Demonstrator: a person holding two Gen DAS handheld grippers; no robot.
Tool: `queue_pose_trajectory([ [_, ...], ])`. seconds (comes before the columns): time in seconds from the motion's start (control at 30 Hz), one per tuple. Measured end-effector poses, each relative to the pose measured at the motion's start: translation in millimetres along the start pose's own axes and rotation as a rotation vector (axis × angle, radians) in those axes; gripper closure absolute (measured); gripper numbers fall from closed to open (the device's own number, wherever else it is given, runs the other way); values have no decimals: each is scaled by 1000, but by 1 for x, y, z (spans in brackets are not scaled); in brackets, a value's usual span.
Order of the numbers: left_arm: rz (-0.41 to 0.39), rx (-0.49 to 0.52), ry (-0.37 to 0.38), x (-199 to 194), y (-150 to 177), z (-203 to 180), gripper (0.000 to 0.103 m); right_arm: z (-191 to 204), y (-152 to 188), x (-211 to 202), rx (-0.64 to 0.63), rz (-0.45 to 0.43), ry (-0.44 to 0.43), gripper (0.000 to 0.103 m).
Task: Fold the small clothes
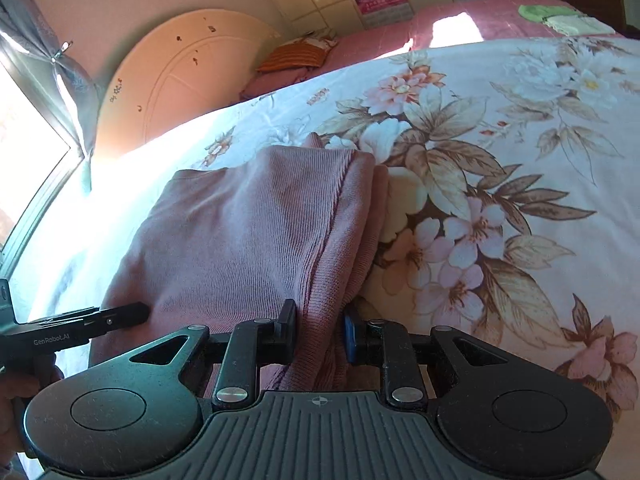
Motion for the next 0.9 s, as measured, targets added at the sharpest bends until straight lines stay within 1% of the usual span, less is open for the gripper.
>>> queue_pose_trajectory([
  [0.03, -6, -2, -13, 0, 2, 5, 20, -3, 1, 1, 18, -5, -6, 81],
  [0.07, -9, -3, -8, -1, 2, 9, 18, -5, 1, 2, 44, -9, -16, 81],
  [0.1, -10, -5, 8, -5, 2, 13, 18, -6, 1, 0, 64, -10, -27, 81],
  [0.13, -21, -10, 7, -13, 0, 18, 19, -7, 0, -3, 79, -8, -33, 80],
  [0.17, -39, -9, 7, -20, -2, 21, 24, -7, -2, -8, 91, -15, -32, 80],
  [0.2, -74, 5, 15, -31, -7, 23, 30, -4, -6, -17, 82, -35, -26, 79],
  [0.23, -112, 30, 13, -41, -13, 24, 37, -1, -11, -25, 53, -67, -4, 78],
  [0.27, -127, 59, 9, -45, -20, 22, 37, 4, -18, -34, 10, -100, 18, 78],
  [0.3, -130, 83, 17, -45, -26, 19, 37, 10, -25, -35, -21, -108, 22, 78],
  [0.37, -120, 128, 33, -34, -41, 6, 37, 21, -40, -28, -74, -114, 34, 79],
  [0.43, -102, 170, 58, -15, -52, -10, 37, 34, -51, -13, -129, -94, 37, 79],
  [0.5, -67, 160, 92, 3, -55, -17, 35, 45, -57, 7, -196, -58, 63, 79],
  [0.53, -42, 158, 104, 14, -54, -19, 30, 46, -57, 18, -220, -23, 91, 79],
  [0.6, -11, 169, 94, 26, -49, -20, 29, 33, -53, 40, -264, 54, 197, 79],
  [0.63, -13, 186, 83, 26, -47, -21, 28, 27, -53, 42, -284, 36, 230, 79],
  [0.67, -11, 206, 68, 24, -45, -22, 31, 21, -53, 42, -280, 37, 249, 79],
  [0.7, -14, 231, 40, 19, -44, -23, 33, 17, -54, 37, -248, 35, 237, 79],
  [0.73, -29, 244, 43, 10, -42, -25, 39, 16, -54, 28, -227, 26, 228, 79],
  [0.77, -48, 247, 58, -1, -39, -25, 46, 21, -52, 14, -232, 0, 210, 79],
  [0.83, -84, 230, 76, -24, -28, -23, 49, 35, -41, -16, -267, -40, 163, 79],
  [0.9, -107, 219, 63, -42, -12, -18, 49, 52, -19, -43, -321, -52, 129, 79],
])
Point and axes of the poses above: each gripper's, at about its wrist camera, not at the fingertips, and x roughly the way its jaws point, z to its left, y to its underside, the point moved 7 cm from there along x, roughly the way its jaws point, and after that the axes turned 3 degrees about z, right-handed, at the moved point
